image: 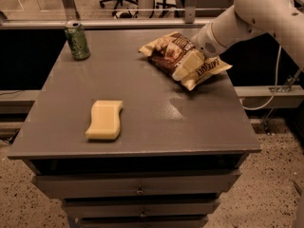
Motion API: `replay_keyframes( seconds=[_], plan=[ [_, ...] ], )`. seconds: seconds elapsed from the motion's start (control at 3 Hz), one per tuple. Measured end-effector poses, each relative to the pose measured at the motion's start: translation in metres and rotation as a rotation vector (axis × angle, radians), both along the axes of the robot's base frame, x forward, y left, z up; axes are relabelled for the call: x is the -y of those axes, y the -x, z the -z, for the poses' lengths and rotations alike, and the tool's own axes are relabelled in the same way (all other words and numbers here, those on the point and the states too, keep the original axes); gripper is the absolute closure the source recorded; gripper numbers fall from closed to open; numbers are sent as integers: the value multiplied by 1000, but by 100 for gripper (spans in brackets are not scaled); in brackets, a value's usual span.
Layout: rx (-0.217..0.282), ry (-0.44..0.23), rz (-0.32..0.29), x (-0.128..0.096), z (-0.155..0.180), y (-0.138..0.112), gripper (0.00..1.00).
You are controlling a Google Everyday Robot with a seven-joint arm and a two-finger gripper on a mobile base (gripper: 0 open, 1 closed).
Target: Pick brown chip bag
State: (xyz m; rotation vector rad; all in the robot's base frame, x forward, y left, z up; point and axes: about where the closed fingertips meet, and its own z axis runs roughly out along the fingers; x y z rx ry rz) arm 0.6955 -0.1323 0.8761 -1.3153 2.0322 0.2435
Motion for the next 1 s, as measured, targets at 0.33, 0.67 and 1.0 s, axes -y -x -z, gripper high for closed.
replay_keyframes(
  seconds=[0.33, 0.67, 1.0],
  plan=[
    [1, -3, 29, 2, 6, -12, 33],
    [34, -21, 23, 2, -12, -9, 62],
    [72, -42, -6, -1, -35, 0, 86]
  ],
)
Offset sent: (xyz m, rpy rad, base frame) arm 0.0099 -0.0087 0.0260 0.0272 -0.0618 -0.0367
